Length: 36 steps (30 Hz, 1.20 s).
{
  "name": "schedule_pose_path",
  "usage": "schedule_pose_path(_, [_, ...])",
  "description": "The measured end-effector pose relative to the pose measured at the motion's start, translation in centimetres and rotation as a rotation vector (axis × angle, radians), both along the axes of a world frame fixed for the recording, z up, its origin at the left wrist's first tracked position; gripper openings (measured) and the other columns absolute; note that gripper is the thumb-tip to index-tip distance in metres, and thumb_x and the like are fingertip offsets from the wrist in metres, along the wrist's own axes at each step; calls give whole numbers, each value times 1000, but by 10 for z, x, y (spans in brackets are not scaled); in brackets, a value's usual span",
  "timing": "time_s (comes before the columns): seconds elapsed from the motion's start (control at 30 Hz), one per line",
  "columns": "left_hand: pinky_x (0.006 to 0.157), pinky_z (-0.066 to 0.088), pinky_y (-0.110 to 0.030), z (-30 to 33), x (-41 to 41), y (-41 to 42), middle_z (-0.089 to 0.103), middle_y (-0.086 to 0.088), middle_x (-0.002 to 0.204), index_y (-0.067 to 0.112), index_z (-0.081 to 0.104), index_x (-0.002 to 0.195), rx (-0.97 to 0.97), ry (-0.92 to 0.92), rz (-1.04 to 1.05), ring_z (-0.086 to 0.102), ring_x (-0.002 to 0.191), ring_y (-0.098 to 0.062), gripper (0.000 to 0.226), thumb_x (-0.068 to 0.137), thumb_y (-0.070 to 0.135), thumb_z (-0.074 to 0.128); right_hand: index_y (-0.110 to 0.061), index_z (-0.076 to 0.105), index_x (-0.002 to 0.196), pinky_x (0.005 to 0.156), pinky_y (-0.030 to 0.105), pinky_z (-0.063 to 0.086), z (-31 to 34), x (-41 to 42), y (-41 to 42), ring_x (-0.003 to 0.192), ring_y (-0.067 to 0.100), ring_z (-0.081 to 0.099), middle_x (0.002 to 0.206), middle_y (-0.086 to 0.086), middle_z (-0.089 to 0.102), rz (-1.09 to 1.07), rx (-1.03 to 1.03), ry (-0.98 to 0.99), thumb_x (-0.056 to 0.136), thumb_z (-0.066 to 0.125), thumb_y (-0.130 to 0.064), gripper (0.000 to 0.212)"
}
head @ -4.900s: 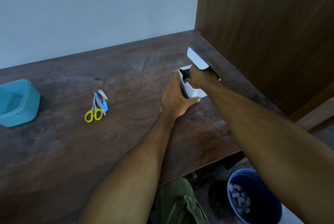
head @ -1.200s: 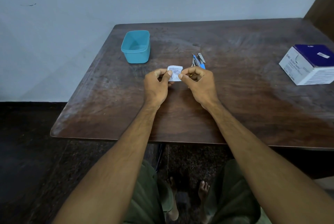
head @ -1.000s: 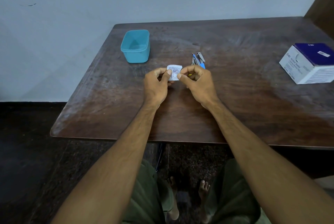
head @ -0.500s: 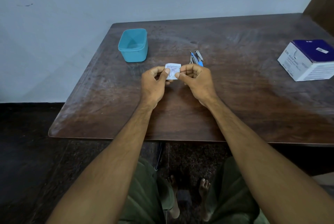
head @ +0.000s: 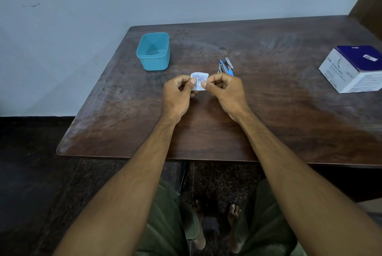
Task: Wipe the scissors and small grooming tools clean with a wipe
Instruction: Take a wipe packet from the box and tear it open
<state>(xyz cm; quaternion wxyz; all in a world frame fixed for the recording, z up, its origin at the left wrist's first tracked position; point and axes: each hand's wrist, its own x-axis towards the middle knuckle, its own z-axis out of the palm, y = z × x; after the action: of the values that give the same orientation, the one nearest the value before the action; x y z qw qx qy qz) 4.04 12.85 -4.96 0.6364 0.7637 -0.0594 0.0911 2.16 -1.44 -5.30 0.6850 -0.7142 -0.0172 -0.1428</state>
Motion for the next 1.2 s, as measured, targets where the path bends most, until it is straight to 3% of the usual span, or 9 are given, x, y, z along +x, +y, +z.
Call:
schedule_pose_path(0.17, [62, 54, -18, 1, -1, 1, 71, 9, 88, 13, 70, 102, -8, 12, -18, 67, 74, -4, 13, 95, 15, 59, -7, 71, 90, 61, 12, 46, -2, 1, 1, 61, -3, 57, 72, -7, 65, -28, -36, -4, 80, 77, -9, 12])
schedule_pose_path(0.43, [62, 54, -16, 4, -3, 2, 71, 10, 87, 18, 69, 99, -12, 4, -59, 67, 76, -3, 12, 95, 14, 58, -20, 69, 77, 59, 12, 45, 0, 3, 0, 58, -4, 54, 68, -12, 62, 7, -71, 9, 80, 77, -10, 14])
schedule_pose_path(0.63, [63, 54, -16, 4, -2, 4, 71, 12, 87, 21, 68, 96, -8, 0, -69, 67, 78, -1, 13, 95, 14, 58, -11, 69, 84, 60, 12, 45, 1, 5, 2, 57, -4, 53, 71, -6, 62, 8, -62, 57, 81, 77, -9, 8])
schedule_pose_path(0.77, [62, 52, -15, 4, -3, 4, 71, 13, 89, 22, 68, 97, -5, 7, -63, 68, 80, -2, 11, 95, 16, 59, 1, 69, 94, 62, 12, 47, 3, 4, 0, 61, -4, 56, 78, -1, 65, 24, -40, 76, 82, 75, -8, 16])
schedule_pose_path(1.2, [63, 53, -16, 4, -2, 4, 72, 2, 92, 11, 68, 103, -22, 37, -73, 67, 79, -7, 13, 93, 11, 60, -11, 70, 87, 62, 17, 51, 4, 3, 0, 67, 1, 58, 79, -3, 68, 22, -68, 93, 83, 75, -13, 7])
